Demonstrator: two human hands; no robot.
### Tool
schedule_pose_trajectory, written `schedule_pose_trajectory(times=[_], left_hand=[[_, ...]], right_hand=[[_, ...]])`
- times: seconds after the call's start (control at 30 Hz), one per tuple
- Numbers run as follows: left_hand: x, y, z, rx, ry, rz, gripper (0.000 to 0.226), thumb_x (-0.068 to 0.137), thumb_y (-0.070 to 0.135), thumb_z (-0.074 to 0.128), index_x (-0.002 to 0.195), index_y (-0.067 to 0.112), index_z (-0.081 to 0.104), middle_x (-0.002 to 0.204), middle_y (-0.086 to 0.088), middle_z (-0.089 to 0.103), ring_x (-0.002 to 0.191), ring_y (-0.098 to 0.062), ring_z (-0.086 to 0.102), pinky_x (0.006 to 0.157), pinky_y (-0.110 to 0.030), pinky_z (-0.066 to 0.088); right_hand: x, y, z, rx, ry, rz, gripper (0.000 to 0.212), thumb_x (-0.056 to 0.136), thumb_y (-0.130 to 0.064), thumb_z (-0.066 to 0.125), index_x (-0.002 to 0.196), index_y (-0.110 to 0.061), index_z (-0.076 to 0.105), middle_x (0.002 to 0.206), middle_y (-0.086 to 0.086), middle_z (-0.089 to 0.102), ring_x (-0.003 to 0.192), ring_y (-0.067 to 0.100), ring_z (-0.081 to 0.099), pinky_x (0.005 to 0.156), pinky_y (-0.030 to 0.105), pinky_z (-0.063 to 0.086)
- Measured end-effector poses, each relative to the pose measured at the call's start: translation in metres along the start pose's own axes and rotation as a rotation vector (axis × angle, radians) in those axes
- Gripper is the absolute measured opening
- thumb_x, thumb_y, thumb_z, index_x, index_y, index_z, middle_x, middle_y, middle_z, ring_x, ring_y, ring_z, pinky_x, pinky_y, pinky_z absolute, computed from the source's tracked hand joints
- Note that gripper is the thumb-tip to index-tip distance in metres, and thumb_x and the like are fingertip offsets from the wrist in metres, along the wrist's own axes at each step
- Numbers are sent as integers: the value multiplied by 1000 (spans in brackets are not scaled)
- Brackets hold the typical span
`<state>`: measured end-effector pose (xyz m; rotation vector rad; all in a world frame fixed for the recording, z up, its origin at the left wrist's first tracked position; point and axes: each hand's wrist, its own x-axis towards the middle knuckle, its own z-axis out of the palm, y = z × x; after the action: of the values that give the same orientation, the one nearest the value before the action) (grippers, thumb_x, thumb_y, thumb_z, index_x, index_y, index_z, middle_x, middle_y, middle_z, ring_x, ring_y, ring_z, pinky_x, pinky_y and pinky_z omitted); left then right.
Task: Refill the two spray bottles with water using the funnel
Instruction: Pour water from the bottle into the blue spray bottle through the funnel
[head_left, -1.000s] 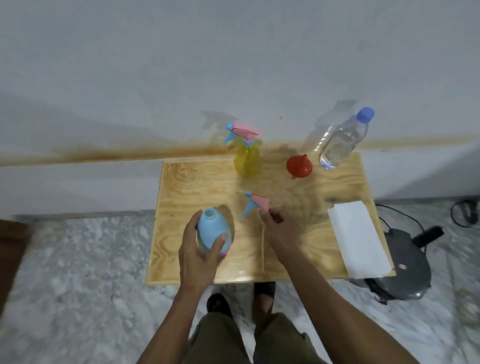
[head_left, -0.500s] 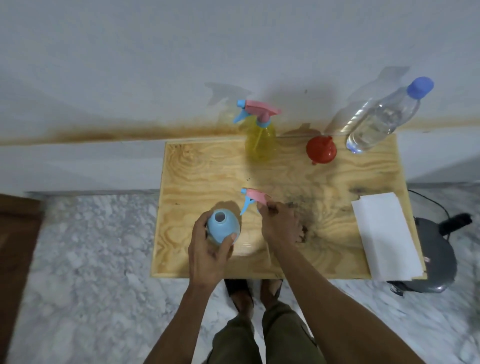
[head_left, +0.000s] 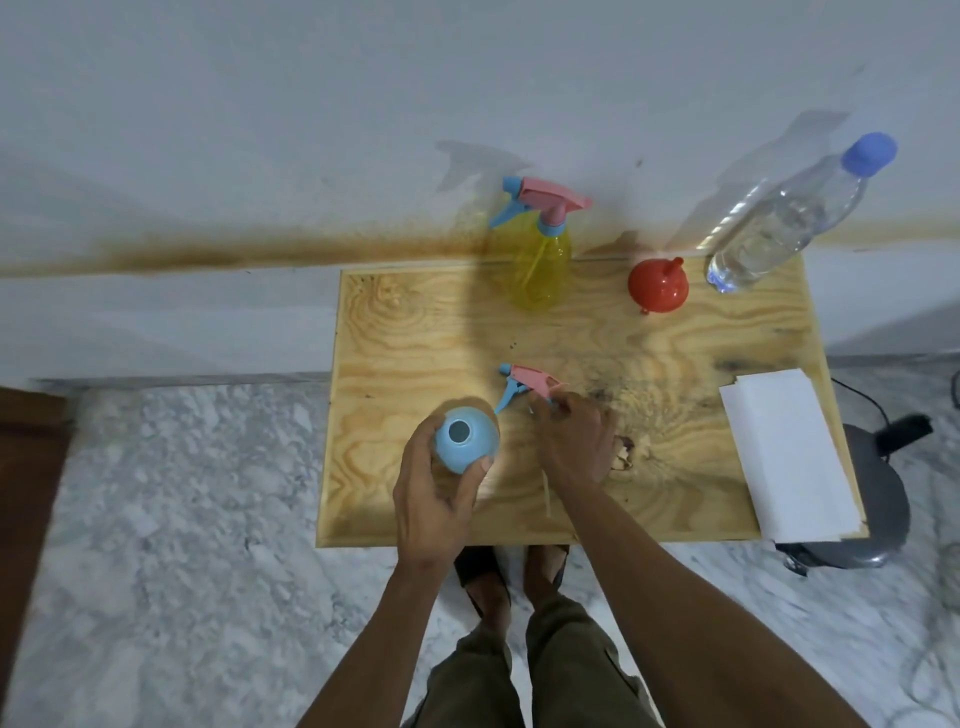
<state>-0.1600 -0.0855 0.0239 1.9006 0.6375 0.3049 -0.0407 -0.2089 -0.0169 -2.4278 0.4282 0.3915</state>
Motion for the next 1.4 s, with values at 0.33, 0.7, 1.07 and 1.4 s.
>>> schedule_pose_trajectory(times=[0.33,0.7,1.07,1.4], left_hand=[[1,4,-9,75,38,52,53,83,22,80,130,12,57,128,2,61,120,-7,56,94,-42,54],[3,4,1,93,48,32,55,79,33,80,127,19,57,123,2,62,110,-9,60,88,-39,57],[11,-1,11,167,124,100,55,77,29,80,122,5,58,119,-4,61,110,5,54,91,-13,45],[11,-7,13,162,133,125,56,77,25,81,123,4,57,119,-1,59,112,8,51,90,-13,45]], right_hand=[[-11,-2,-17,84,48,29,41,85,-59,61,112,-29,72,116,-2,68,118,24,55,95,44,48],[82,-11,-95,78,147,-130,43,93,-37,66,129,-16,59,122,10,62,120,30,52,90,36,40],[180,-36,-106,71,54,-9,69,77,-45,71,136,-15,51,132,10,60,129,35,51,104,40,47],[191,-33,-97,97,76,29,60,73,-33,79,125,-15,55,124,6,63,120,28,57,99,37,49]])
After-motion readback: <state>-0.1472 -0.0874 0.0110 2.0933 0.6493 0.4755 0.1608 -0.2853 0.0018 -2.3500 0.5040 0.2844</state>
